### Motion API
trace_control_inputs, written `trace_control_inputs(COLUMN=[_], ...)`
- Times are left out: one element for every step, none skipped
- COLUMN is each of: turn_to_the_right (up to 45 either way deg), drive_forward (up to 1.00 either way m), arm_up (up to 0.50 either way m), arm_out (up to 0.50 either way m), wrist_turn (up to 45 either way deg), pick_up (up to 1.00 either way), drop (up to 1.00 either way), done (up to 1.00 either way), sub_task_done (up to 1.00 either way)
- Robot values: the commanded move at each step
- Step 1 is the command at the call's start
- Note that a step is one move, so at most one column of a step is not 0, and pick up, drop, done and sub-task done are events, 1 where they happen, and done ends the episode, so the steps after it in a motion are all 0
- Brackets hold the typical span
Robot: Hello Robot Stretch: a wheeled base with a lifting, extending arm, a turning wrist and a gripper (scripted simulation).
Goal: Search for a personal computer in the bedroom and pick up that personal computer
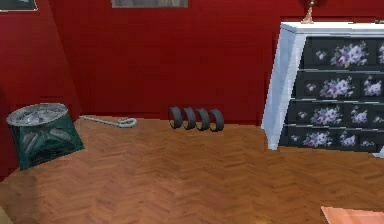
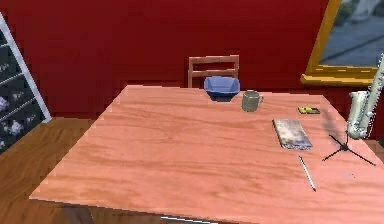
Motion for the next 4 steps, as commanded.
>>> trace_control_inputs(turn_to_the_right=[3.0, 0.0, 0.0, 0.0], drive_forward=[0.0, 0.0, 0.0, 0.0], arm_up=[0.0, 0.1, 0.0, 0.0], arm_out=[0.0, 0.0, 0.46, 0.0], wrist_turn=[0.0, 0.0, 0.0, 45.0], pick_up=[0.0, 0.0, 0.0, 0.0], drop=[0.0, 0.0, 0.0, 0.0], done=[0.0, 0.0, 0.0, 0.0], sub_task_done=[0.0, 0.0, 0.0, 0.0])
